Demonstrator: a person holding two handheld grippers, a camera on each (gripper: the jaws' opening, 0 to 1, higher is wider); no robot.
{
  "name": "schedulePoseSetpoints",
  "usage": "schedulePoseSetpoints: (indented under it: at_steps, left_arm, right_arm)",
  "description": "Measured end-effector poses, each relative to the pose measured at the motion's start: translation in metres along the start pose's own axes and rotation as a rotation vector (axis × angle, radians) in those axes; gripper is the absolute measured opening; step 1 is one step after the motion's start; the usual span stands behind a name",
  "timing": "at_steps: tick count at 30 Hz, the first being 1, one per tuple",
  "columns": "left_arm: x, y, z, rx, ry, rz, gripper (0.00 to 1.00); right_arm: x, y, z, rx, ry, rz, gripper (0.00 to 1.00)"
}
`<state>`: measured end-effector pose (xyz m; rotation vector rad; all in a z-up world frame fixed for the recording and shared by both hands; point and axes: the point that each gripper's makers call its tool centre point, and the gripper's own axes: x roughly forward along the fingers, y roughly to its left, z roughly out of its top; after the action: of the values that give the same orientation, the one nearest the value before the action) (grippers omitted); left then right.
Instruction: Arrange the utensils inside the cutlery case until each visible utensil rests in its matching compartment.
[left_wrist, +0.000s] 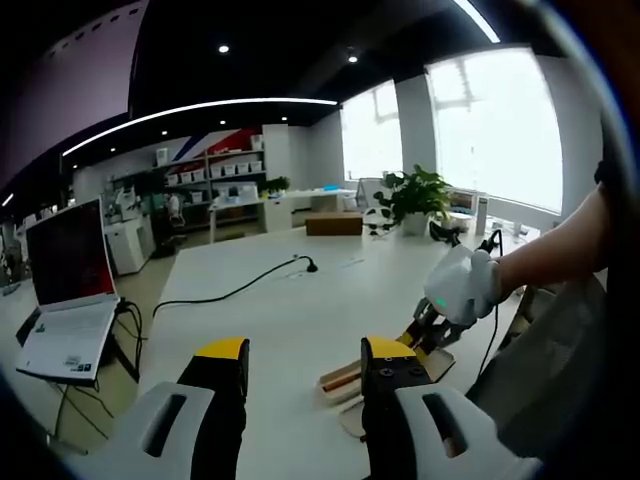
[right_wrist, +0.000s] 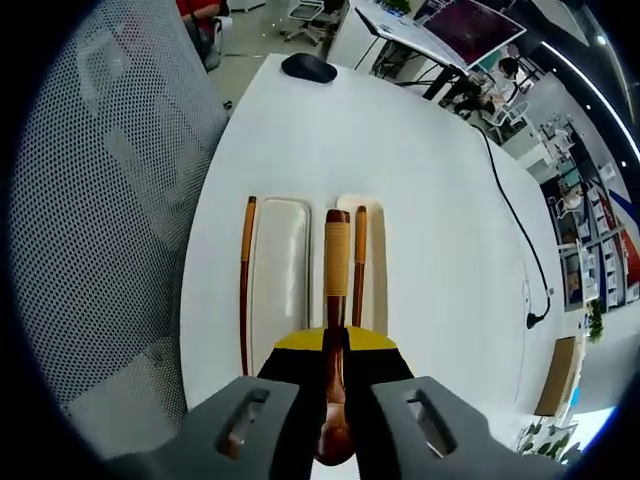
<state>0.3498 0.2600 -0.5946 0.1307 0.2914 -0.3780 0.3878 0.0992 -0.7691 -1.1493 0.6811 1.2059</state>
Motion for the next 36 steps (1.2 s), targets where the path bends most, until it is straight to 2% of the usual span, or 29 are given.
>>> schedulePoseSetpoints:
  at_steps: [2, 8, 36]
  left_arm:
    - [0.000, -0.002, 0.002, -0.025, -0.009, -0.013, 0.44]
    - [0.000, -0.004, 0.000, -0.028, 0.000, -0.022, 0.39]
    - [0.001, -0.007, 0.000, -0.028, 0.004, -0.032, 0.40]
  right_arm:
    - [0.000, -0.002, 0.000, 0.001, 0.002, -0.001, 0.01]
    - [0.002, -0.007, 0.001, -0.007, 0.005, -0.004, 0.01]
    - [0.018, -0.014, 0.005, -0.009, 0.030, 0.023, 0.01]
